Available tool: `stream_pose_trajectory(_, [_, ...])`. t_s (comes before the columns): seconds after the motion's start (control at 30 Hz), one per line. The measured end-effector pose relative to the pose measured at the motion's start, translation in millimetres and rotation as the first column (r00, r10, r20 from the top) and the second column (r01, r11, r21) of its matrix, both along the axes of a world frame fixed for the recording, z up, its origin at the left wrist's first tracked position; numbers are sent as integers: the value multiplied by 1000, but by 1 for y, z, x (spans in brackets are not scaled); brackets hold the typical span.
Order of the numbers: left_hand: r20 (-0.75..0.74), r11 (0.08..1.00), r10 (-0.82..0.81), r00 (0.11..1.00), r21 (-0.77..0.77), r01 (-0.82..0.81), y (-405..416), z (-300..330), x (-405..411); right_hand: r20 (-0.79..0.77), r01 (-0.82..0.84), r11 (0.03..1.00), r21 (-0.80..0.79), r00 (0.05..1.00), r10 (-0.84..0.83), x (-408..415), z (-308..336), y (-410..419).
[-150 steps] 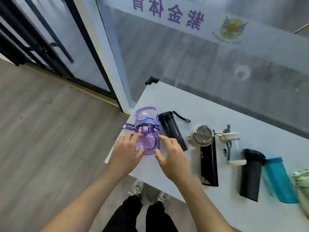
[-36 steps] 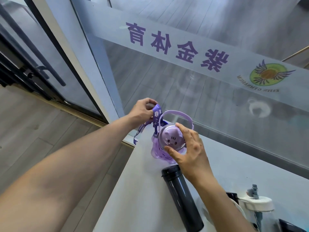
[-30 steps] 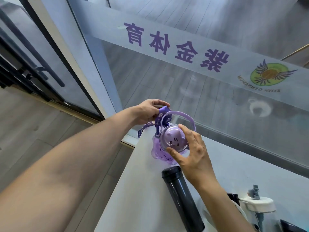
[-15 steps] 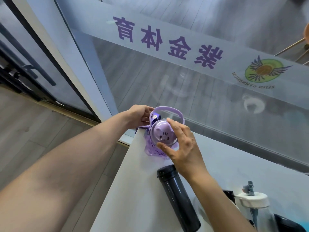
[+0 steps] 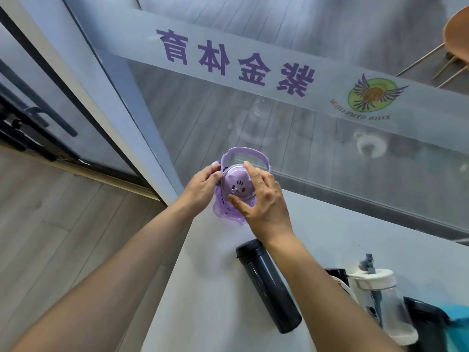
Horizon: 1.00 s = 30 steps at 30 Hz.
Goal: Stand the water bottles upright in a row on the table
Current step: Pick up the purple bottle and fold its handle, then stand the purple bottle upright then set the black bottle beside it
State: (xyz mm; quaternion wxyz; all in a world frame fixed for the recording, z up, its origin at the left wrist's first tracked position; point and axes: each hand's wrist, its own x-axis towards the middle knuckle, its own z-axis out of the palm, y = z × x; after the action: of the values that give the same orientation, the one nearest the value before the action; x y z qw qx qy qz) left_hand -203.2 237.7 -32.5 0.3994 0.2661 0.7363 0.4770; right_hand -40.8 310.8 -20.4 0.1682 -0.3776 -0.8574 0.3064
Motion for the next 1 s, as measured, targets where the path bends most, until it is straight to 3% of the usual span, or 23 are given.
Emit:
stream_pose_trajectory(0.17, [-197, 998, 58, 979, 8, -57, -11, 15, 8, 42, 0, 1000, 24, 999, -1, -2, -1, -3])
stream_pose_trajectory(0.37, [-136, 998, -48, 990, 44, 54, -21, 10, 13, 51, 8, 1000, 10, 999, -8, -5, 4, -2])
stream_pose_trajectory(0.57, [-138, 999, -38, 990, 32, 43, -23, 12, 17, 68, -27, 999, -27, 997, 29, 3, 13, -1])
stream_pose_trajectory(0.7, [-159, 998, 64, 985, 25, -60, -34, 13, 28, 46, 59, 998, -14, 997, -58, 34, 21, -6])
stream_pose_trajectory(0.83, [-184, 982, 149, 972, -87, -167, -65, -5, 61, 172, 151, 971, -185, 978, -119, 71, 12, -38])
stream_pose_trajectory(1.0, [-79, 968, 94, 992, -226, -110, -101, -43, 122, 316, 146, 937, -318, 948, -40, 90, -18, -76])
